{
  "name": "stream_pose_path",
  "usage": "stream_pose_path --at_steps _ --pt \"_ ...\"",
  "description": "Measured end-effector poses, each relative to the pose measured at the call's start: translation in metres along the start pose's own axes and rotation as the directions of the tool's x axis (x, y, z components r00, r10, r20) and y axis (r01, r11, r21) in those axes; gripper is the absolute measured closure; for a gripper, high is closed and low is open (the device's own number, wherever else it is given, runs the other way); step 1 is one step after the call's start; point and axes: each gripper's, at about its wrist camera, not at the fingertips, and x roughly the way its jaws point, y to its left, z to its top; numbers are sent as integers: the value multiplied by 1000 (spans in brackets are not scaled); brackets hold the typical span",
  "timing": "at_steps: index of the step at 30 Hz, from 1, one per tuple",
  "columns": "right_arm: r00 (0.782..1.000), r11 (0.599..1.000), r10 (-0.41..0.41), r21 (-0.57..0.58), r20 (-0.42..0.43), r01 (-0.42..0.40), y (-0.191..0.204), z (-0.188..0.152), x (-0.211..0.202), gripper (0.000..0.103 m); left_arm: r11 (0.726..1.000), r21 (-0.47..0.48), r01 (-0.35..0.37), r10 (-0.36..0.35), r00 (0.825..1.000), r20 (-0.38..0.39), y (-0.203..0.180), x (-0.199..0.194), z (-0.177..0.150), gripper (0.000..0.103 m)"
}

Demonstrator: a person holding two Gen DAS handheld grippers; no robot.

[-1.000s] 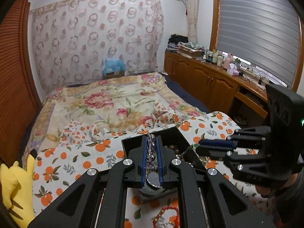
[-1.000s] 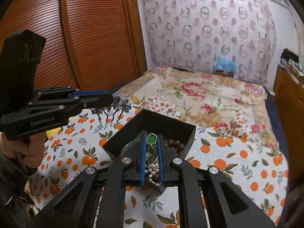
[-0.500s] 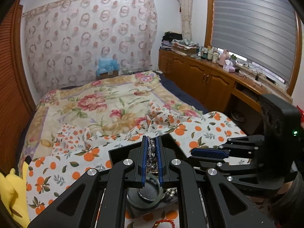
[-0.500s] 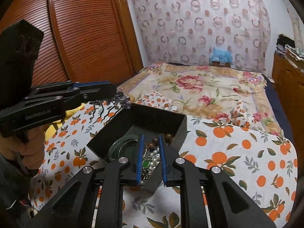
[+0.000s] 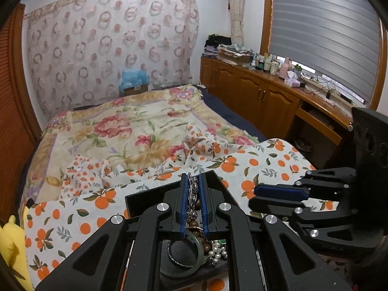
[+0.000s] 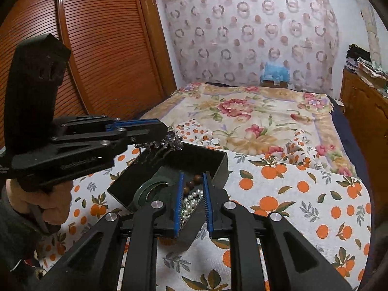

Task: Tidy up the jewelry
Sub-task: 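Carry the green pendant necklace and silver chain into the black box with both grippers, then open both grippers over the box and move them back to the remaining pile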

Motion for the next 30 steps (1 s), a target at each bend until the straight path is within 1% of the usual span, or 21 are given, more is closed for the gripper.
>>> stream_pose_path --at_steps 4,9,18,25,30 --pt "1000 1000 -15 -6 -3 15 4 -1 -5 85 1000 -18 -3 3 1000 12 5 -10 -4 95" --pt "1000 999 -28 -21 -4 28 12 -6 -14 85 1000 -17 -23 23 1000 21 7 -28 -14 95" --pt "1000 999 -27 -42 -15 26 43 -33 -31 85 998 -51 -20 20 1000 0 9 -68 -68 95" --pt "997 998 -33 -62 -72 28 72 -71 -30 85 995 -94 -27 24 999 -35 15 -92 -118 94" --pt "992 997 -38 -73 -116 30 84 -97 -25 85 993 -111 -42 36 998 -58 18 -102 -145 93"
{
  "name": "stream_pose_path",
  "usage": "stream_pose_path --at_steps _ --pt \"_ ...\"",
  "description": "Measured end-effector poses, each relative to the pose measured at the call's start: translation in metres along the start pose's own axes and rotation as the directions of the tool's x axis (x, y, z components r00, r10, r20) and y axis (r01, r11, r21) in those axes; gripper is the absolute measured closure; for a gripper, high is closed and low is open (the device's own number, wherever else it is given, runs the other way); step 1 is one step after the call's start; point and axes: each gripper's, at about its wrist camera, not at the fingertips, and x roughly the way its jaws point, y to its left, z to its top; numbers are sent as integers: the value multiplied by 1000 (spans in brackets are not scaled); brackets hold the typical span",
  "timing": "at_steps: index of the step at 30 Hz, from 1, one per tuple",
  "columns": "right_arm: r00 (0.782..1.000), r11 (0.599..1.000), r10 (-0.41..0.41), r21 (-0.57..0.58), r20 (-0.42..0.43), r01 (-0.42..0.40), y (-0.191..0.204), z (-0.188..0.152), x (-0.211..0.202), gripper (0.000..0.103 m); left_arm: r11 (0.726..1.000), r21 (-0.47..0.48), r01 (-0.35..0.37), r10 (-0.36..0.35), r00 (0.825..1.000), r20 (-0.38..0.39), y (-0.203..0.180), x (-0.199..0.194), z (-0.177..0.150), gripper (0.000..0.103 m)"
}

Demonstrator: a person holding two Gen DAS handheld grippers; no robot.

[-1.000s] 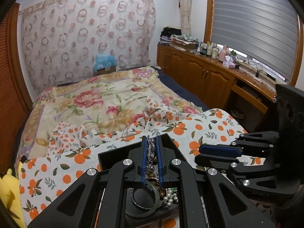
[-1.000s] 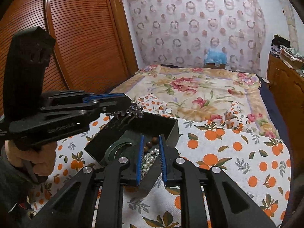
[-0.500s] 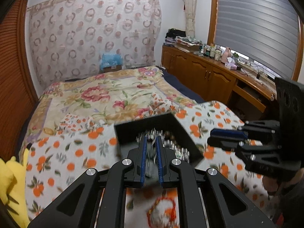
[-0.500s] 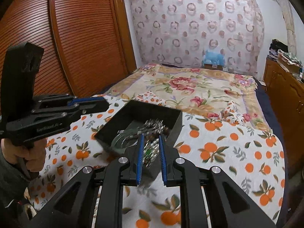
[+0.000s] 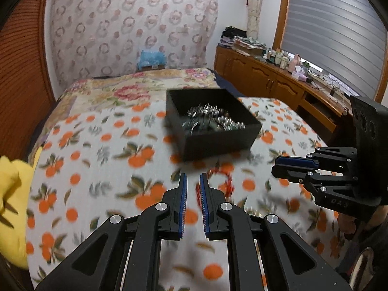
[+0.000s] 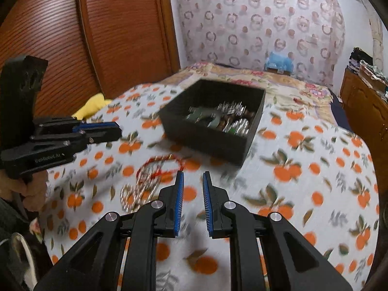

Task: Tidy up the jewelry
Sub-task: 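Open both grippers over the box and move them back to the remaining pile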

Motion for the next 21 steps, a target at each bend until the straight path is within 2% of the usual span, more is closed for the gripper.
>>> stream_pose_path --at_steps 4,8,13,15,17,21 --pt "999 1000 24 -10 -41 -24 13 -17 5 85 1000 -2 -13 13 1000 -16 4 -8 -20 93" --pt "993 995 80 -55 -92 -85 31 -25 12 85 1000 -8 -11 11 1000 -29 8 -17 -34 93" --pt "990 988 60 -133 -131 -77 47 -24 17 85 1000 -25 -15 14 999 -39 13 -21 -44 92" --pt "989 987 46 -144 -141 -66 48 -24 18 85 999 -29 -14 12 999 -42 14 -21 -46 91" --pt "988 987 35 -149 -148 -58 46 -24 19 81 999 -29 -13 11 999 -47 14 -19 -47 85" --pt "987 987 25 -151 -160 -50 42 -25 21 79 1000 -24 -5 4 999 -51 10 -15 -49 84"
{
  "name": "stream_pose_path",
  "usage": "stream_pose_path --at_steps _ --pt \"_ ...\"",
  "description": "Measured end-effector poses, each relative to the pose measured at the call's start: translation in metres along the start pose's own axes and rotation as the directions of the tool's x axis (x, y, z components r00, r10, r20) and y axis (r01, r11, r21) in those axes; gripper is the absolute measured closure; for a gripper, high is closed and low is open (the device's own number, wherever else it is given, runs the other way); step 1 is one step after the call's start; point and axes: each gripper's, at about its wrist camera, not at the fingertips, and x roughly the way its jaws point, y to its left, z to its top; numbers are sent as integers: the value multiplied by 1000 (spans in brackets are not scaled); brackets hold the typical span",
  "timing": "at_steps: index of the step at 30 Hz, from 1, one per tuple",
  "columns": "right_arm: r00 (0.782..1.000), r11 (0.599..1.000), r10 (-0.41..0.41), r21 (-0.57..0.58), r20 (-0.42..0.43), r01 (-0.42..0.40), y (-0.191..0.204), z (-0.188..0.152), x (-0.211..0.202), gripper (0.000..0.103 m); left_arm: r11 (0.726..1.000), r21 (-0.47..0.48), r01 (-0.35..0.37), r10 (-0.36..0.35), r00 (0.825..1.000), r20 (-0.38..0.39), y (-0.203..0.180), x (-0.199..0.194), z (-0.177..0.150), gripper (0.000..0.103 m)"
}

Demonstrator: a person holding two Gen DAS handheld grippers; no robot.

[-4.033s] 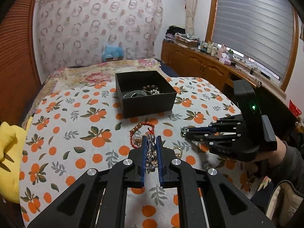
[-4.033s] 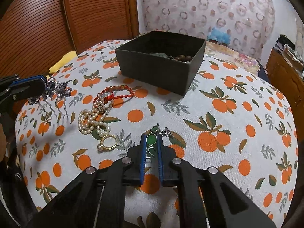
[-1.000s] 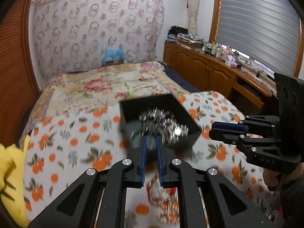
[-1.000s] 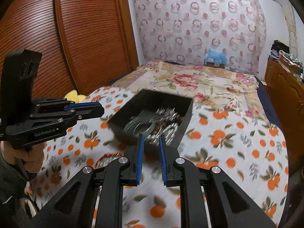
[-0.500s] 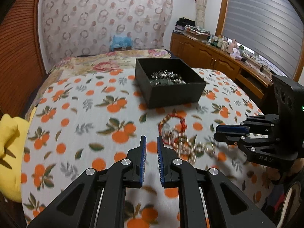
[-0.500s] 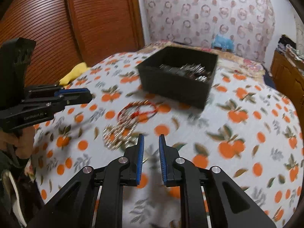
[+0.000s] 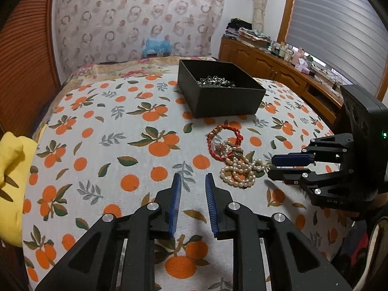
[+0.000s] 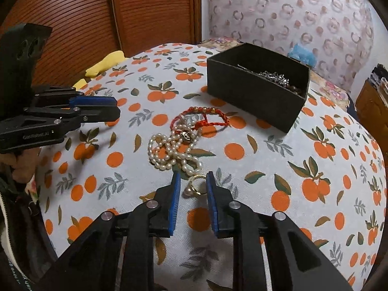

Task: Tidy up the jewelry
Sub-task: 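Open both grippers over the box and move them back to the remaining pile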

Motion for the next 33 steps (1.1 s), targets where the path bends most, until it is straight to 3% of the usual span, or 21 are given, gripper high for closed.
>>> stream_pose_path --at_steps 5,7,21,33 --pt "1000 998 -31 -62 -4 31 7 -1 0 80 1000 7 9 -9 1000 -13 -5 5 -1 84" --pt "999 995 -53 -81 -6 52 9 -2 1 90 1000 10 10 -10 1000 -19 -7 7 -1 84" --pt "996 998 -69 -3 55 69 -8 -10 -16 91 996 76 38 -32 996 -82 -29 33 13 84" --pt "994 997 -78 25 71 77 -17 -15 -24 91 991 131 19 -4 993 -114 -39 49 18 84"
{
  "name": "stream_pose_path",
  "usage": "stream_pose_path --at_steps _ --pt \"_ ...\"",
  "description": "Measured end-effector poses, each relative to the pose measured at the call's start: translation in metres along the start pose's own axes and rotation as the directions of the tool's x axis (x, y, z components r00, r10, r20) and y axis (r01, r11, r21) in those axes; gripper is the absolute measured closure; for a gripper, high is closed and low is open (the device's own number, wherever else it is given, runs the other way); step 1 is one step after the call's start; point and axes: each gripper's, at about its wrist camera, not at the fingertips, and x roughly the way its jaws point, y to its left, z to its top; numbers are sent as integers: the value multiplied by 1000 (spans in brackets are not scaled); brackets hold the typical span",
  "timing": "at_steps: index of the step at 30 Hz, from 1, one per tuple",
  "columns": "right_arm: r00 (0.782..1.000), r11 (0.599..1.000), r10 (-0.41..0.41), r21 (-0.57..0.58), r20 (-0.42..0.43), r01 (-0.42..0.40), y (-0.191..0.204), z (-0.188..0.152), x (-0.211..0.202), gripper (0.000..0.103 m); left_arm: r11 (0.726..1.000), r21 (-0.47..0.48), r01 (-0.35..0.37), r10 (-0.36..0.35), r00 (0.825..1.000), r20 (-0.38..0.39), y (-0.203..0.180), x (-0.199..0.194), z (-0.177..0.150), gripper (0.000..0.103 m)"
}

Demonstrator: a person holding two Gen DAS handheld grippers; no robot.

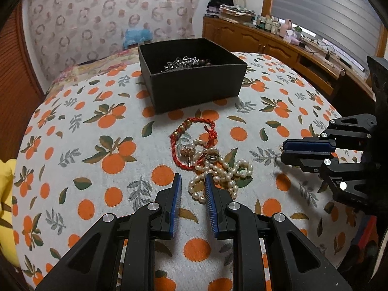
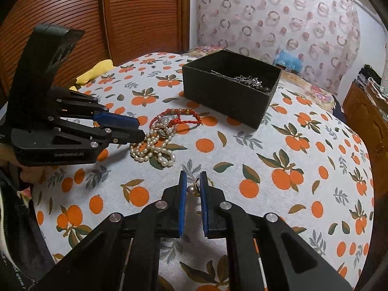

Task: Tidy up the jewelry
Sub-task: 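Open both grippers over the box and move them back to the remaining pile, then grasp the long pearl necklace with the left gripper while the right grasps a ring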

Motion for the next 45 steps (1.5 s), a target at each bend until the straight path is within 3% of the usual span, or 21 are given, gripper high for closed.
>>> stream_pose_path --at_steps 3,22,24,26,34,45 --pt "1000 1000 -1 2 2 1 0 -1 -1 91 1000 -1 7 -7 1000 2 0 -1 -1 89" --pt "1000 1000 0 0 0 0 3 -3 1 91 1000 3 -26 26 1000 4 2 -3 -6 90" --pt "1000 1000 -1 3 2 1 3 -3 0 91 999 10 -31 31 1000 3 1 -2 -5 98" --pt "1000 1000 -2 7 6 2 2 -3 0 91 1000 7 -15 14 1000 5 1 -4 -4 99" --pt "1000 1000 -8 20 20 7 -4 -3 -8 91 1000 16 19 -21 993 112 -13 -48 3 99" --pt "998 1000 -21 14 57 20 -7 10 -25 91 999 31 33 -41 960 276 -19 -116 39 99"
